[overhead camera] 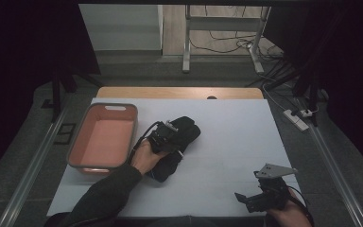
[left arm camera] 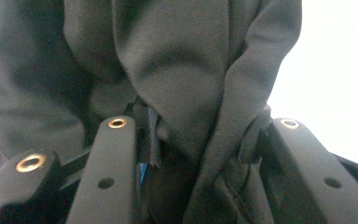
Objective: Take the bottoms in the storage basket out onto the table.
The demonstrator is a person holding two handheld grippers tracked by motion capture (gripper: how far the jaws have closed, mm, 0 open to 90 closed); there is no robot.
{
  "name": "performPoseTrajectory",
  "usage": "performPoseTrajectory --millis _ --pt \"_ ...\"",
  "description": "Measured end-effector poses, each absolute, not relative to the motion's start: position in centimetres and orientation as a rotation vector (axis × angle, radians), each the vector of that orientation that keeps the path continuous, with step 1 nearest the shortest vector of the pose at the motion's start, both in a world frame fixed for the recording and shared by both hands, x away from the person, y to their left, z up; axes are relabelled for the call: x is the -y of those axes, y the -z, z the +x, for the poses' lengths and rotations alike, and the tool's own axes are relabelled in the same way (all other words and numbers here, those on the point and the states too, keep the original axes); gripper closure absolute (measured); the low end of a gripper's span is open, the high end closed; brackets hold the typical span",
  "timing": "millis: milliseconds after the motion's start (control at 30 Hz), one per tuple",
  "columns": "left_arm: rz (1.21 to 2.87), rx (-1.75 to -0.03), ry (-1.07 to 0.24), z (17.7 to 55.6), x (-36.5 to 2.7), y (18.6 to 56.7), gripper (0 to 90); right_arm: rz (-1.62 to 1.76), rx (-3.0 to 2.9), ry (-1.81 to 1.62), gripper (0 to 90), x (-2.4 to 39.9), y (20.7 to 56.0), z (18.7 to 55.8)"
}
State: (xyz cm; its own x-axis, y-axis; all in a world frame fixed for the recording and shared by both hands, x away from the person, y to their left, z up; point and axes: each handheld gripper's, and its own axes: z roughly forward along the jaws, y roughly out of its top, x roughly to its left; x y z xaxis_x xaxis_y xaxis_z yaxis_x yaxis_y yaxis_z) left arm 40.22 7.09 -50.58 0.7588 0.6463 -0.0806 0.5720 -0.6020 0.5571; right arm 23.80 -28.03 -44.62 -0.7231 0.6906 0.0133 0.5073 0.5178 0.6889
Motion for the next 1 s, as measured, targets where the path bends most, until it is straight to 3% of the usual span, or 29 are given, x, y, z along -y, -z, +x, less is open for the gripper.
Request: performPoseTrajectory --millis 167,633,1000 --pt "2.376 -0.931 -0.144 40.6 -7.5 51.3 56.9 1.009 -2.5 -1.007 0.0 28.0 44.6 23.8" --pt "2.318 -1.012 -0.072 41.5 -8.4 52.3 35.6 0.997 -2.506 -1.004 0.0 28.0 44.7 23.8" --pt "2.357 -0.999 -0.12 41.3 -7.6 52.2 24.0 0.977 -2.522 -0.994 0.0 27.8 44.7 23.7"
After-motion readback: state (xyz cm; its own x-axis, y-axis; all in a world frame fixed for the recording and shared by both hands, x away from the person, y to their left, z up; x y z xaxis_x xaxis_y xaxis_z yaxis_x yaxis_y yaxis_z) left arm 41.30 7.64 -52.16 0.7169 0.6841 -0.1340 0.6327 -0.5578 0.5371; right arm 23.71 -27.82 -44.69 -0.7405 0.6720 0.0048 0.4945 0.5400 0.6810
